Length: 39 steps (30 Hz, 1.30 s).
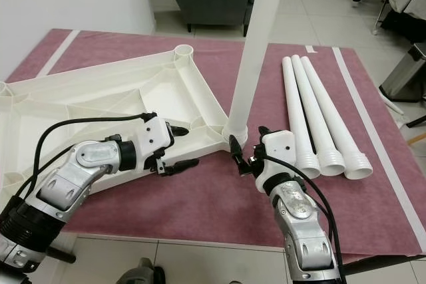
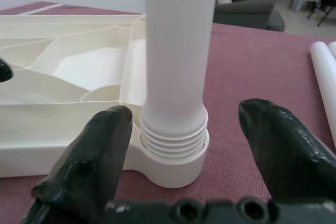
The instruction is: Building children table
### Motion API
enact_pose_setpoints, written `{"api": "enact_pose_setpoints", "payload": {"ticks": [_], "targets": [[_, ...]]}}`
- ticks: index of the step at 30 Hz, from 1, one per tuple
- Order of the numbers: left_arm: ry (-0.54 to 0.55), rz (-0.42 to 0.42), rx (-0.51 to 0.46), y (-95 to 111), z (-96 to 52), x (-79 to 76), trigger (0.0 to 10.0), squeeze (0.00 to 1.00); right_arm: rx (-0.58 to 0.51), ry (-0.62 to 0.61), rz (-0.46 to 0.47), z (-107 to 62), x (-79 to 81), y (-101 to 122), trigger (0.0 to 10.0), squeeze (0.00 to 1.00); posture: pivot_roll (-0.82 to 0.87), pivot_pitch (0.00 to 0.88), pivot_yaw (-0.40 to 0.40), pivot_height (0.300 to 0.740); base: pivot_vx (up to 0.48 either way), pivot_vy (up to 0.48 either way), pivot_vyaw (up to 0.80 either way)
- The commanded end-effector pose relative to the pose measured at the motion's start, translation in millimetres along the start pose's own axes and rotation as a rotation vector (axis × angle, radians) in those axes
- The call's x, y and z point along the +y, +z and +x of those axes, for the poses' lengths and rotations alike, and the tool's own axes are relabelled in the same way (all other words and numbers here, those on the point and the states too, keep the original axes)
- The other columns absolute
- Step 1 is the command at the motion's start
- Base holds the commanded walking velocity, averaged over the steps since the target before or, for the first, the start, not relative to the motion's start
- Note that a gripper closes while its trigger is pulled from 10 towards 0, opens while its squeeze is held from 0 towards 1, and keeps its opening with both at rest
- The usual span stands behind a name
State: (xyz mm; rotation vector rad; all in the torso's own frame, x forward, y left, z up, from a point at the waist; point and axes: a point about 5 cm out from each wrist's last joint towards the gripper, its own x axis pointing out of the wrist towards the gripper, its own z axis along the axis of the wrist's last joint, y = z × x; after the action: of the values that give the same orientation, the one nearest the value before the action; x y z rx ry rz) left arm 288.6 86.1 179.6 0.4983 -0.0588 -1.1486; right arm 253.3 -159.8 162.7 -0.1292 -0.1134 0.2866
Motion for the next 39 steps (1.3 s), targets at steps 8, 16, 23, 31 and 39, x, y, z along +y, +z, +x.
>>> {"api": "enact_pose_setpoints", "payload": {"ticks": [8, 16, 23, 31, 39], "targets": [[0.189, -0.022, 0.162, -26, -42.4, 10.3, 10.0, 0.0, 0.139, 0.075, 0.038, -29.8, 22.3, -31, 10.0, 0.0, 0.09, 0.0, 0.016, 0.74, 0.0, 0.0, 0.0], [0.229, 0.03, 0.358, -43, -78.7, 47.3, 10.0, 0.0, 0.201, 0.139, 0.029, -32.2, 48.0, -51, 10.0, 0.0, 0.11, 0.0, 0.011, 0.74, 0.0, 0.0, 0.0], [0.086, -0.028, 0.452, -60, -77.3, 53.1, 7.9, 0.0, 0.165, 0.133, 0.017, -24.6, 43.0, -43, 10.0, 0.0, 0.1, 0.0, 0.025, 0.74, 0.0, 0.0, 0.0], [-0.024, -0.077, 0.421, -59, -71.6, 48.9, 8.0, 0.0, 0.162, 0.114, 0.017, -26.2, 44.2, -44, 10.0, 0.0, 0.08, 0.0, 0.037, 0.74, 0.0, 0.0, 0.0], [-0.038, -0.043, 0.492, -73, -62.1, 52.5, 3.8, 0.0, 0.153, 0.121, 0.026, -23.4, 49.6, -42, 10.0, 0.0, 0.08, 0.0, 0.039, 0.74, 0.0, 0.0, 0.0]]}}
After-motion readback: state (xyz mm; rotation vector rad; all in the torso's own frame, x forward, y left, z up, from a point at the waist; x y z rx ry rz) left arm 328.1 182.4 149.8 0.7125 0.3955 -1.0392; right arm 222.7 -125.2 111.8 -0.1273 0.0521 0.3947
